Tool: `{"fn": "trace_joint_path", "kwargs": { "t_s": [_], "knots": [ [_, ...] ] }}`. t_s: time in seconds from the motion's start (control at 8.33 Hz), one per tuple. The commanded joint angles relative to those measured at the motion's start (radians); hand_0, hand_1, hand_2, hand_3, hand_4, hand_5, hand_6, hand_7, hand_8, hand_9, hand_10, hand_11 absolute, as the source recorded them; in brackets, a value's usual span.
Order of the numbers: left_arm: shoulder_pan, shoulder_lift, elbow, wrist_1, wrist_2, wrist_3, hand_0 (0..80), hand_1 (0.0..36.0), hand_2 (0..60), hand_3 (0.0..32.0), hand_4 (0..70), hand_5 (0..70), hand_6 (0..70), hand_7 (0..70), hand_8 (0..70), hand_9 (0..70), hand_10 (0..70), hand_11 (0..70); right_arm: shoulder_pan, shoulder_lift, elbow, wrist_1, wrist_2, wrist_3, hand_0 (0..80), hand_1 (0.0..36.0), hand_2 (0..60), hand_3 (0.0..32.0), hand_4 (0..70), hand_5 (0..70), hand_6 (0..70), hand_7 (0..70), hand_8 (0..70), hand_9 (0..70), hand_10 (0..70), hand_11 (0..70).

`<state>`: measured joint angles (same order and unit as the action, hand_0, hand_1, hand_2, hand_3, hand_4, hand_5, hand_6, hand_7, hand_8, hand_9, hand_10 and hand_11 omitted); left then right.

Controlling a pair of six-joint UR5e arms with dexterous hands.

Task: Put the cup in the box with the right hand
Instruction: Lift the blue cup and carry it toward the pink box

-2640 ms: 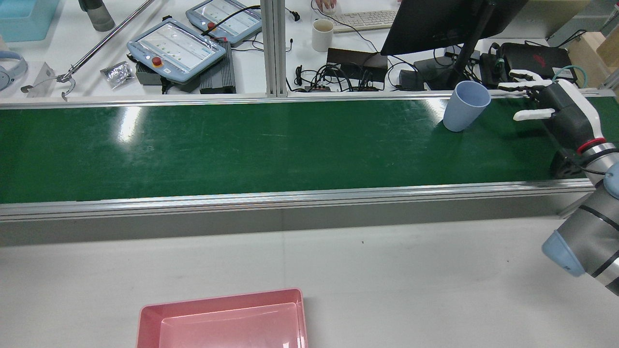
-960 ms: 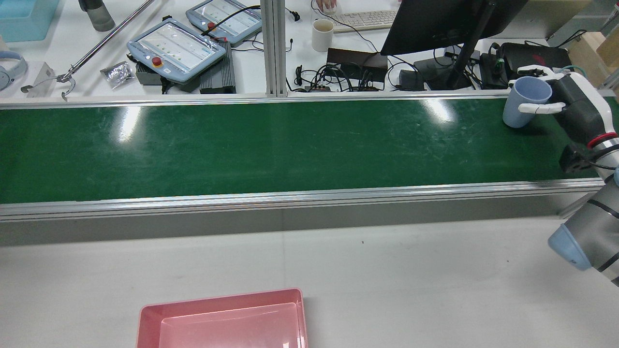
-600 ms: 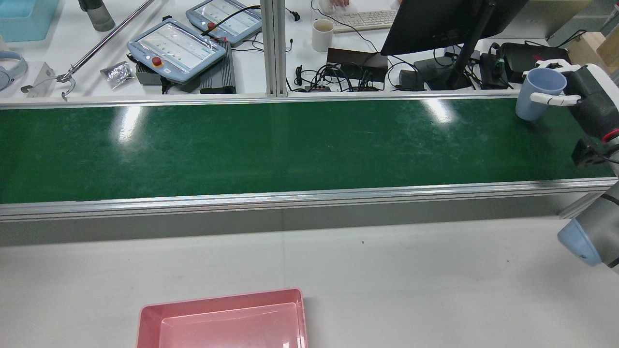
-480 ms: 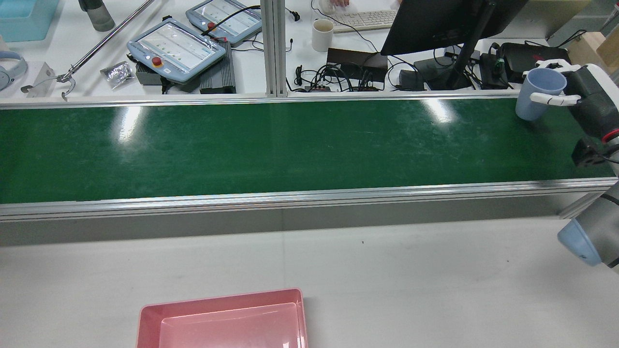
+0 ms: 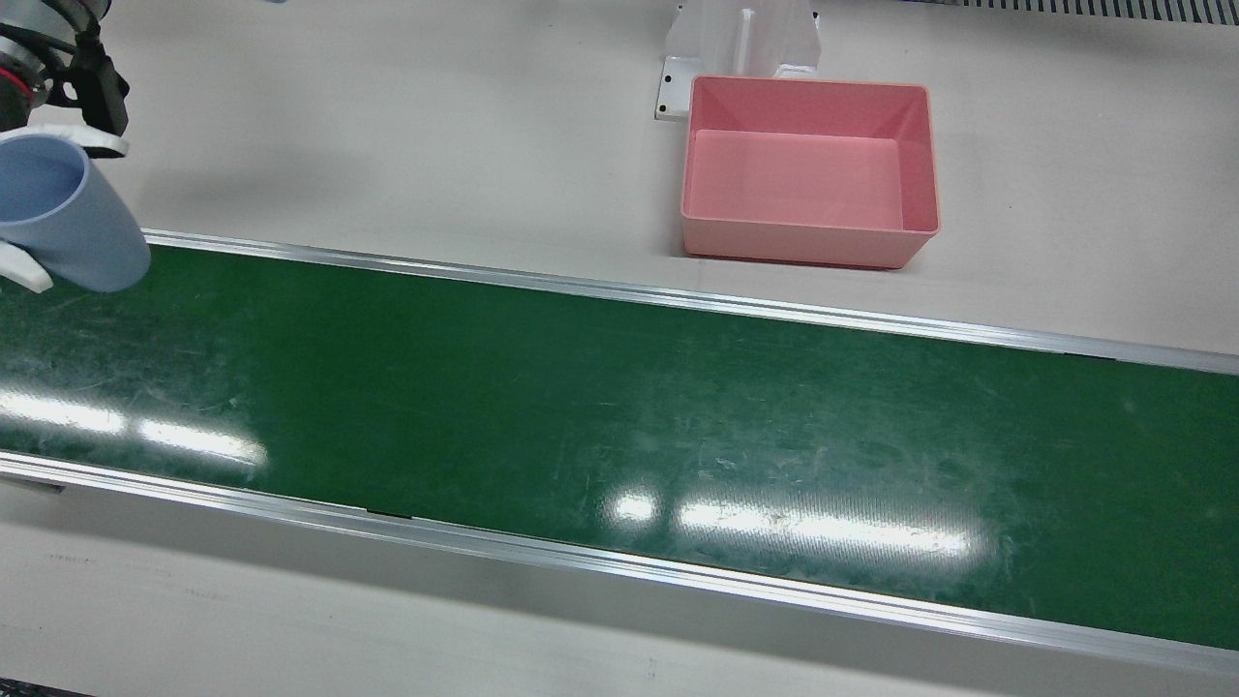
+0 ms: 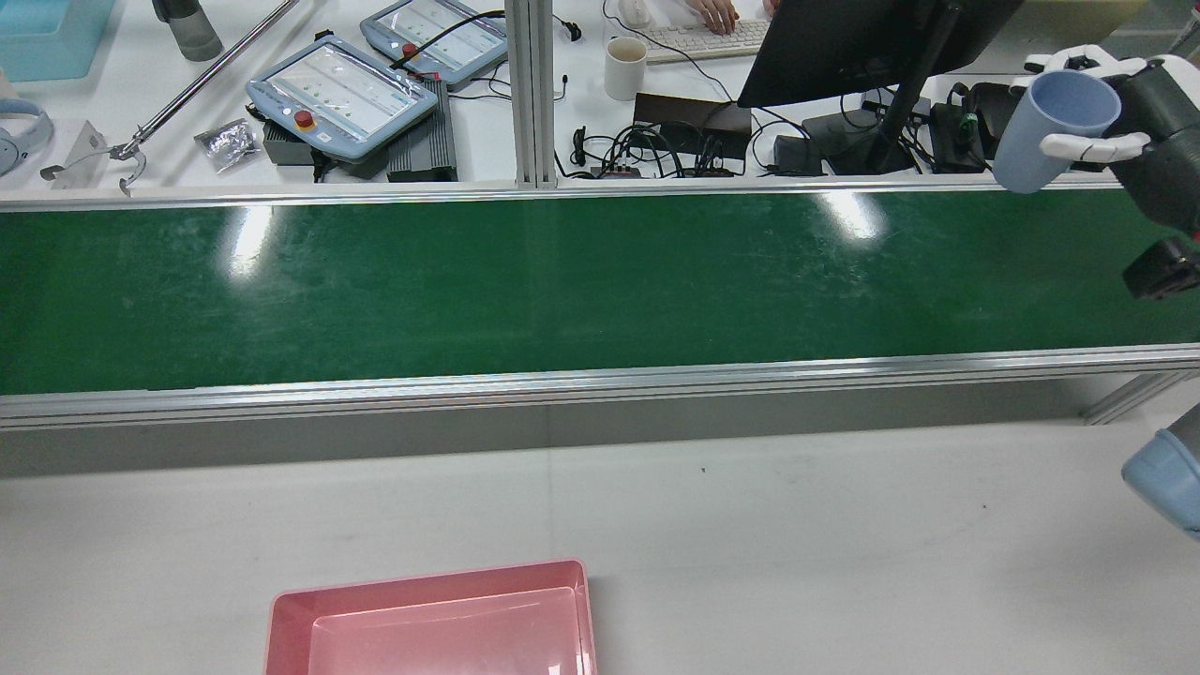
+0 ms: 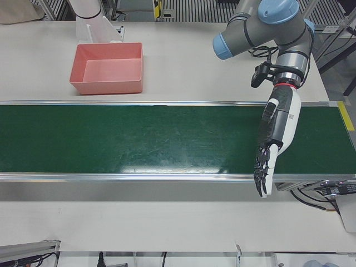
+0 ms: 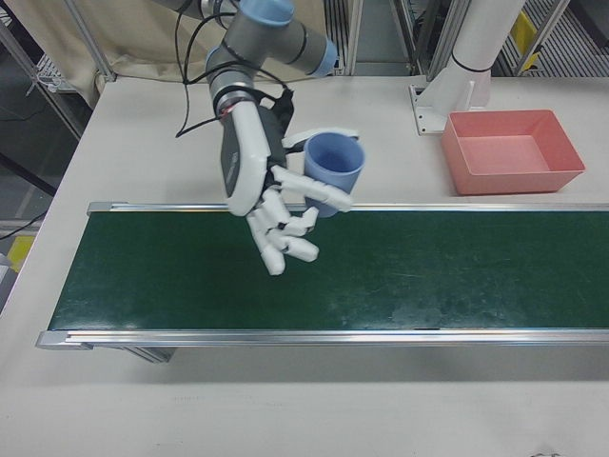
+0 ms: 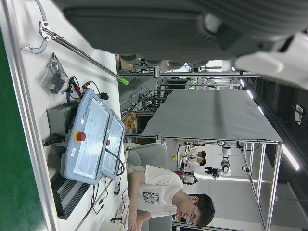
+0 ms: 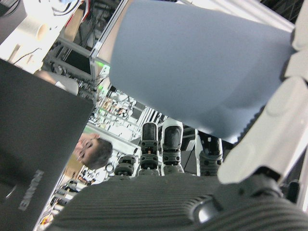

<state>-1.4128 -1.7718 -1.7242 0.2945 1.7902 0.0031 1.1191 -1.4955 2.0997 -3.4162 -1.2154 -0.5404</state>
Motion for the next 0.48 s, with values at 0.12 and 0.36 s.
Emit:
{"fn": "trace_joint_path", "kwargs": {
  "t_s": [0.12, 0.36],
  "knots": [
    [0.000, 0.000, 0.000, 0.000, 0.000, 0.000, 0.0, 0.0, 0.0, 0.0, 0.0, 0.0, 0.0, 0.0, 0.0, 0.0, 0.0, 0.0, -0.429, 0.092, 0.426, -0.290, 0.139, -0.243, 49.0, 12.1, 30.5, 0.0, 70.0, 0.3, 18.7, 70.0, 14.9, 35.3, 7.9, 10.5],
    [0.000, 0.000, 0.000, 0.002, 0.000, 0.000, 0.0, 0.0, 0.0, 0.0, 0.0, 0.0, 0.0, 0.0, 0.0, 0.0, 0.0, 0.0, -0.751, 0.151, 0.404, -0.281, 0.346, -0.443, 48.8, 12.5, 32.9, 0.0, 70.0, 0.3, 18.8, 70.0, 15.6, 36.4, 8.0, 10.6]
  ]
}}
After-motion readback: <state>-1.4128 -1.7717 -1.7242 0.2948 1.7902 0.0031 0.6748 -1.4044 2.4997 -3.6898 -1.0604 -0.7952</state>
